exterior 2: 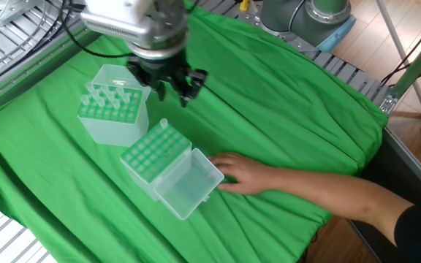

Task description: Insert a large pipette tip into the holder for large pipette tips

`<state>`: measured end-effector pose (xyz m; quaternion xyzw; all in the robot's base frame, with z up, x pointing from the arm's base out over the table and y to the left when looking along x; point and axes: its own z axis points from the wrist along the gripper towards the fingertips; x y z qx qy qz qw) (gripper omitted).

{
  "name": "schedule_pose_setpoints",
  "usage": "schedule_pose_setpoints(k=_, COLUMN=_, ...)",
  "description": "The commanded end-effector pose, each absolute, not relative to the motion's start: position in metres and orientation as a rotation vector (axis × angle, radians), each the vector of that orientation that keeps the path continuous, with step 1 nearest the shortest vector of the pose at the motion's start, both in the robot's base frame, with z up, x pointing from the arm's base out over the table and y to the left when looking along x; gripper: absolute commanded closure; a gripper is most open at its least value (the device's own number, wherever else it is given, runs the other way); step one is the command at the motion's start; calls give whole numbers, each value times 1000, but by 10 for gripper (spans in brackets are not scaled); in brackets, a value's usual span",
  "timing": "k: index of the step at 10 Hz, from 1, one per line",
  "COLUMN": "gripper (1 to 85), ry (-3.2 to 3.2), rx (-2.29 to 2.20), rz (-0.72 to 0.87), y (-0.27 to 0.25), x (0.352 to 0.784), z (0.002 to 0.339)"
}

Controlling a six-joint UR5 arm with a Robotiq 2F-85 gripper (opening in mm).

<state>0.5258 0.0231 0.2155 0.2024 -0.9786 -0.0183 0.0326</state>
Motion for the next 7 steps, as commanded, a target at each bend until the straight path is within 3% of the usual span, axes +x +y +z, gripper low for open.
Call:
schedule_pose_setpoints(k=1, gripper=407, ry=-3013, rx=796, rz=-81, y=-22, x=531, z=204)
schedule_pose_setpoints(k=7, gripper=407, ry=-3056, rx=884, rz=-54, y=-52, x=545, z=174)
